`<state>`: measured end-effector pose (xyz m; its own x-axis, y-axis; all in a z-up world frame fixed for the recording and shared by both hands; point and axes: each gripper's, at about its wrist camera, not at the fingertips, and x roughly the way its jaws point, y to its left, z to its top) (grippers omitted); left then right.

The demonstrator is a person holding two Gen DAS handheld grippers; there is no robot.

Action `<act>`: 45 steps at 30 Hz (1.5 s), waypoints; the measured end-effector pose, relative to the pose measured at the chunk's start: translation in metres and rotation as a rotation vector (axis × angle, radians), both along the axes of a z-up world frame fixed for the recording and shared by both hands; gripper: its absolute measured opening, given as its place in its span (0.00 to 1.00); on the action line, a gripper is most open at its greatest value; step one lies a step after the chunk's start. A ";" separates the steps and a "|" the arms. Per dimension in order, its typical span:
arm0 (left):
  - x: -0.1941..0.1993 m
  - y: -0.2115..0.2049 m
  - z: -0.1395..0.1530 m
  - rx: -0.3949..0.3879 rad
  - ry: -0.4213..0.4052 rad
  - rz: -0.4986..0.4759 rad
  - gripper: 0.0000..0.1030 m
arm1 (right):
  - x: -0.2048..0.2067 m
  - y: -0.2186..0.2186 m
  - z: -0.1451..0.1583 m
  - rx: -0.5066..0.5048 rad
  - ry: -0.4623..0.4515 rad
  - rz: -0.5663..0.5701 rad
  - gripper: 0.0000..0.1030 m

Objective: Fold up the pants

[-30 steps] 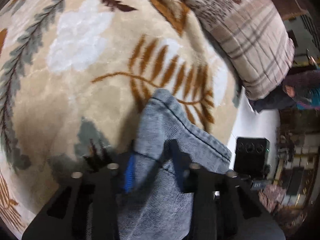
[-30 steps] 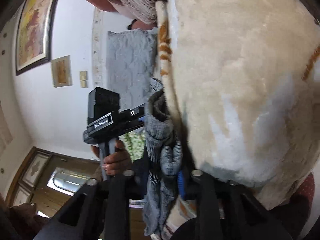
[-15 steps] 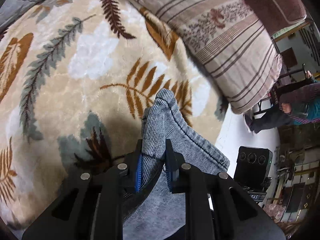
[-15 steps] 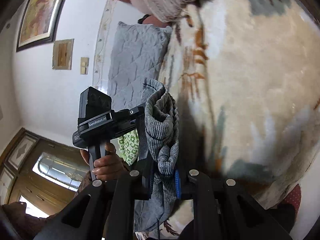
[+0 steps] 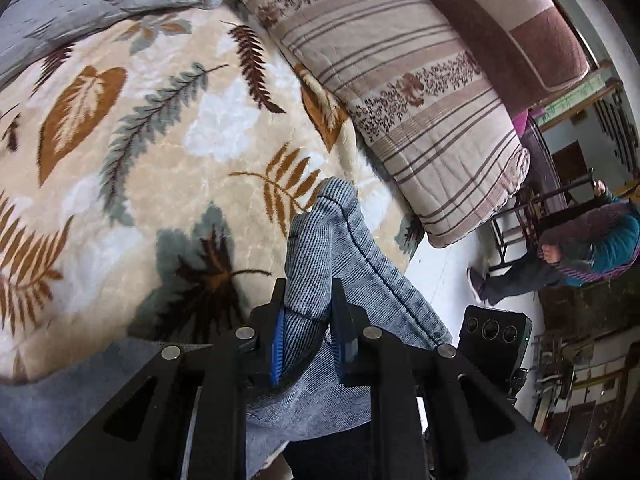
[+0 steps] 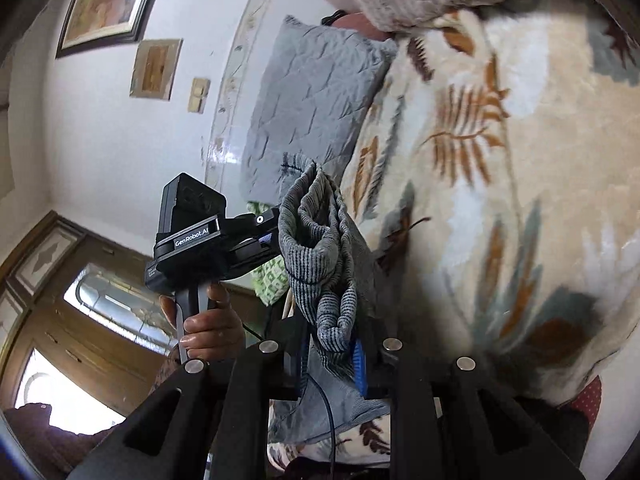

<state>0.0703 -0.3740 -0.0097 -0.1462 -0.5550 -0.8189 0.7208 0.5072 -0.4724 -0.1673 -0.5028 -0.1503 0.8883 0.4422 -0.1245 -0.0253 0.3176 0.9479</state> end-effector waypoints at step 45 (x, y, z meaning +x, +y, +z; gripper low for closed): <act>0.037 0.258 -0.094 0.020 0.207 0.458 0.28 | 0.107 0.210 -0.012 -0.358 0.252 0.576 0.29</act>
<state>0.1077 -0.1159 -0.1032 -0.0521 -0.5845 -0.8097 0.3139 0.7601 -0.5689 -0.0603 -0.2925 -0.1624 0.4513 0.7254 -0.5198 -0.0769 0.6119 0.7872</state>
